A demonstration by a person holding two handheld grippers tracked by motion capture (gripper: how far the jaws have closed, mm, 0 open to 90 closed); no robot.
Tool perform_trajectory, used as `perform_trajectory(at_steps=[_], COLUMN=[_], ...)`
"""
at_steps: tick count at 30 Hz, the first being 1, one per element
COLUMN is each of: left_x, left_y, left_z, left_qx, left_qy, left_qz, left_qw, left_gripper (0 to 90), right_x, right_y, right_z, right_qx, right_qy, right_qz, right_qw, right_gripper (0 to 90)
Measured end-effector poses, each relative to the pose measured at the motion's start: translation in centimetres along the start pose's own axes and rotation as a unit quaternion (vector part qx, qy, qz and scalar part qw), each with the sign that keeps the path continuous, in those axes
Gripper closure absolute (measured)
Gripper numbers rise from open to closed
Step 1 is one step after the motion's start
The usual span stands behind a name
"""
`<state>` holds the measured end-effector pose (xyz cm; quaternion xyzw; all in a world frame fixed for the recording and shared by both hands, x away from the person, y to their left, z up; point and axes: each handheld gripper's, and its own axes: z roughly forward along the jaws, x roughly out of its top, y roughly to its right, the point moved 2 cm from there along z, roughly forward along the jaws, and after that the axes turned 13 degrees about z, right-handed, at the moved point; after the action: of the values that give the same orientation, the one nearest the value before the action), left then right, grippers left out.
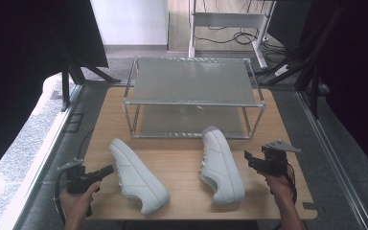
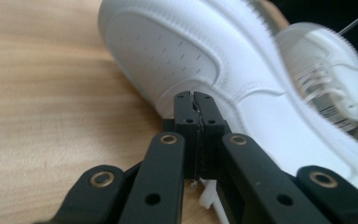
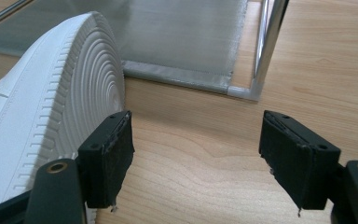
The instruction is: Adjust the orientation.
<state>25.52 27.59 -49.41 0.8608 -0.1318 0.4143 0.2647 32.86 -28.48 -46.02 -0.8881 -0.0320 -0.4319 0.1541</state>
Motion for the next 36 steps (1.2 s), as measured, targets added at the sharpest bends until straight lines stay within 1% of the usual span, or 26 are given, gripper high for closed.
perform_trajectory(at_steps=[2, 3, 5, 6, 7, 10, 11, 14, 17, 20, 23, 25, 27, 28, 29, 30, 31, 32, 33, 34, 35, 36], left_x=[-0.1, 0.0, 0.0, 0.2, 0.3, 0.4, 0.5, 0.7, 1.0, 1.2, 1.5, 1.9, 2.8, 2.8, 3.9, 4.5, 4.5, 5.3, 6.2, 6.2, 6.6, 6.6], left_y=[0.1, 0.4, 0.5, 0.8, 0.9, 1.1, 1.2, 1.3, 1.5, 1.7, 2.2, 2.7, 3.5, 3.5, 4.3, 4.7, 4.7, 5.2, 5.9, 5.9, 6.2, 6.6], left_z=[0.4, 0.6, 0.7, 0.6, 0.7, 0.8, 0.9, 0.9, 1.1, 1.3, 2.0, 2.6, 3.8, 3.8, 5.3, 6.1, 6.1, 7.0, 8.3, 8.3, 9.4, 11.1], left_qx=[-0.006, -0.009, -0.008, -0.024, -0.032, -0.033, -0.034, -0.035, -0.037, -0.042, -0.062, -0.066, -0.080, -0.080, -0.090, -0.090, -0.090, -0.089, -0.087, -0.087, -0.091, -0.095], left_qy=[-0.006, -0.008, -0.010, -0.004, 0.000, 0.000, 0.002, 0.003, 0.007, 0.014, 0.020, 0.017, 0.019, 0.019, 0.027, 0.028, 0.028, 0.025, 0.015, 0.015, -0.001, -0.018], left_qz=[0.000, 0.005, 0.007, 0.005, 0.002, 0.007, 0.009, 0.009, 0.011, 0.008, 0.003, 0.008, 0.010, 0.010, 0.018, 0.020, 0.020, 0.026, 0.040, 0.040, 0.040, 0.041], left_qw=[1.0000, 0.9999, 0.9999, 0.9997, 0.9995, 0.9994, 0.9994, 0.9993, 0.9993, 0.9990, 0.9979, 0.9976, 0.9966, 0.9966, 0.9954, 0.9954, 0.9954, 0.9954, 0.9953, 0.9953, 0.9950, 0.9945], left_gripper=[89.5, 89.6, 89.9, 89.9, 90.0, 90.0, 90.0, 90.0, 90.0, 90.0, 90.0, 90.0, 90.0, 90.0, 90.0, 90.0, 90.0, 90.0, 90.0, 90.0, 90.0, 90.0], right_x=[0.0, -0.1, -0.1, -0.1, -0.1, -0.1, 0.0, 0.1, 0.1, 0.0, 0.1, 0.1, 0.2, 0.2, 0.3, 0.3, 0.3, 0.3, 0.3, 0.3, 0.2, 0.3], right_y=[-0.2, -0.3, -0.3, -0.2, -0.1, 0.0, 0.1, 0.3, 0.4, 0.5, 0.6, 0.7, 0.9, 0.9, 1.2, 1.3, 1.4, 1.5, 1.6, 1.6, 1.9, 2.0], right_z=[0.2, 0.2, 0.2, 0.2, 0.1, 0.1, -0.1, -0.2, -0.2, -0.1, -0.2, -0.3, -0.3, -0.3, -0.4, -0.4, -0.5, -0.6, -0.6, -0.6, -0.7, -0.8], right_qx=[0.005, 0.005, 0.004, 0.004, 0.004, 0.004, 0.007, 0.007, 0.007, 0.005, 0.004, 0.003, 0.003, 0.003, -0.002, -0.002, -0.002, -0.002, -0.003, -0.003, -0.007, -0.010], right_qy=[0.001, 0.000, 0.001, 0.002, 0.003, 0.008, 0.010, 0.015, 0.014, 0.012, 0.014, 0.016, 0.018, 0.018, 0.023, 0.024, 0.025, 0.024, 0.024, 0.024, 0.027, 0.031], right_qz=[-0.003, -0.008, -0.007, -0.004, -0.002, 0.001, 0.001, 0.005, 0.006, 0.008, 0.011, 0.011, 0.015, 0.015, 0.022, 0.024, 0.028, 0.029, 0.029, 0.029, 0.032, 0.036], right_qw=[1.0000, 1.0000, 1.0000, 1.0000, 1.0000, 1.0000, 0.9999, 0.9998, 0.9999, 0.9999, 0.9998, 0.9998, 0.9997, 0.9997, 0.9995, 0.9994, 0.9993, 0.9993, 0.9993, 0.9993, 0.9991, 0.9988], right_gripper=[27.2, 27.2, 27.2, 27.3, 27.3, 27.3, 27.3, 27.4, 27.3, 27.3, 27.3, 27.3, 27.3, 27.3, 27.4, 27.4, 27.4, 27.4, 27.4, 27.4, 27.5, 27.5])
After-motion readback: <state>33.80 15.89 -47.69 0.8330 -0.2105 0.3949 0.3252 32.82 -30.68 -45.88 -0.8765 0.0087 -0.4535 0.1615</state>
